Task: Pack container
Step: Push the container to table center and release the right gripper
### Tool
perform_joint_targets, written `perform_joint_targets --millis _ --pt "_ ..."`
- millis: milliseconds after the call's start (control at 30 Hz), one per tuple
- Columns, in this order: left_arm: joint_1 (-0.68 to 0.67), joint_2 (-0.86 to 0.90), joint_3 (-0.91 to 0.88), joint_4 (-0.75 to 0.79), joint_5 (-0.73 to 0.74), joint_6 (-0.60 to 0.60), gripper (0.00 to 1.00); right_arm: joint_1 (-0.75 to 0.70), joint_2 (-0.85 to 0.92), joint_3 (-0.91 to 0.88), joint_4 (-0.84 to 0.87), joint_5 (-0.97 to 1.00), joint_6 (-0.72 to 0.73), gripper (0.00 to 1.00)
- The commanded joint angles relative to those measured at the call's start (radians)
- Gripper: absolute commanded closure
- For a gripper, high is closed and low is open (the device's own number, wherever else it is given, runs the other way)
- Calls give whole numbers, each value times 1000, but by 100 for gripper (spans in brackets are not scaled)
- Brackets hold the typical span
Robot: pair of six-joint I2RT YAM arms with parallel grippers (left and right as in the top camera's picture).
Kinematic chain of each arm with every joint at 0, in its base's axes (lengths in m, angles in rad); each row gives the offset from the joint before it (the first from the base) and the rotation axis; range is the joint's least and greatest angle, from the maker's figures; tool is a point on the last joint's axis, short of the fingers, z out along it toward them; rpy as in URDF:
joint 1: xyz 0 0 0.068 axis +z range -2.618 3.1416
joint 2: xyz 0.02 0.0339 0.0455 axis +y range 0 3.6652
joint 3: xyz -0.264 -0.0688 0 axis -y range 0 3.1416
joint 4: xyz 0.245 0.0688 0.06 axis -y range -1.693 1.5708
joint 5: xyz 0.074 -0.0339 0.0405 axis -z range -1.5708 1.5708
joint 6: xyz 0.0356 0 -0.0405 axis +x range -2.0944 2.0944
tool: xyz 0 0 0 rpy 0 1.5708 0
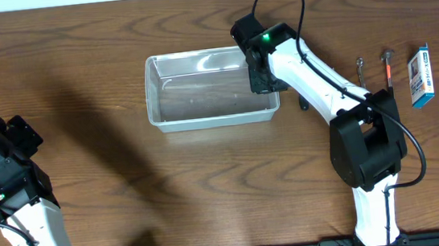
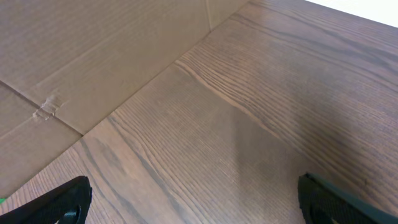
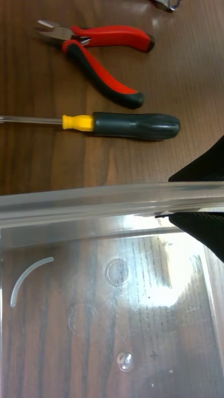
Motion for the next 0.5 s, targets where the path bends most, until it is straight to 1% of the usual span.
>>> perform_joint_targets --millis 0,33,167,233,367,467 --pt "5 5 18 0 -8 14 2 -3 16 -18 -25 10 72 88" --pt "5 5 18 0 -8 14 2 -3 16 -18 -29 10 88 88" --pt "5 5 18 0 -8 14 2 -5 16 -18 -24 14 107 81" --pt "5 5 18 0 -8 14 2 -18 16 -18 -19 14 129 81" --pt "5 5 18 0 -8 14 2 -50 10 -18 -2 14 126 82" --pt "5 5 18 0 -8 14 2 -72 -18 -18 26 14 37 81"
